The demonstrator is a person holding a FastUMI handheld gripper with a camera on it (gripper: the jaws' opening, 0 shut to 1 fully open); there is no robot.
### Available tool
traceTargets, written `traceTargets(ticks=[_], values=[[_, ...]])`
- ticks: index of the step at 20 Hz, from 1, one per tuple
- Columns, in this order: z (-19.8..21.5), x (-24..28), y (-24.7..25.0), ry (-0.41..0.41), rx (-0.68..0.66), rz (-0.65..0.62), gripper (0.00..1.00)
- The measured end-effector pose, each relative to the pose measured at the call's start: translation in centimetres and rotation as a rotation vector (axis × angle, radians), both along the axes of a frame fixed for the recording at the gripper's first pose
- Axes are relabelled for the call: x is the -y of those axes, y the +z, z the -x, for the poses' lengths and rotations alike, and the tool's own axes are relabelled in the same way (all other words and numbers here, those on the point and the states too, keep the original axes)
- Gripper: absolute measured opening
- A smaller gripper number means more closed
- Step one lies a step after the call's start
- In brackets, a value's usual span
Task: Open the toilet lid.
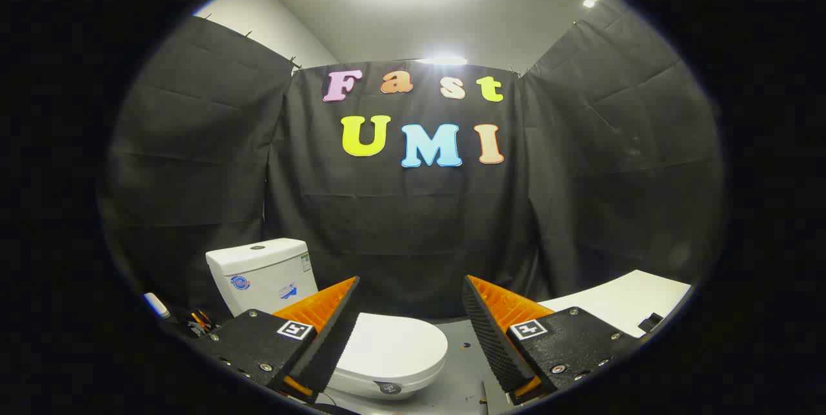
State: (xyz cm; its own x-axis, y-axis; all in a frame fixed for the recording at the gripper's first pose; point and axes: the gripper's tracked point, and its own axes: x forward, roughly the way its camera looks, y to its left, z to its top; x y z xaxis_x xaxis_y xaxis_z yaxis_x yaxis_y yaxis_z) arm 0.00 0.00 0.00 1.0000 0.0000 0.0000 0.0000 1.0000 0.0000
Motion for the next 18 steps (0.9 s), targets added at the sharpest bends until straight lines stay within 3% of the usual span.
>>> traceTargets(ticks=[18], values=[[-0.1, 1.1, 0.0, -0.028, 0.026, 0.039, 0.95]])
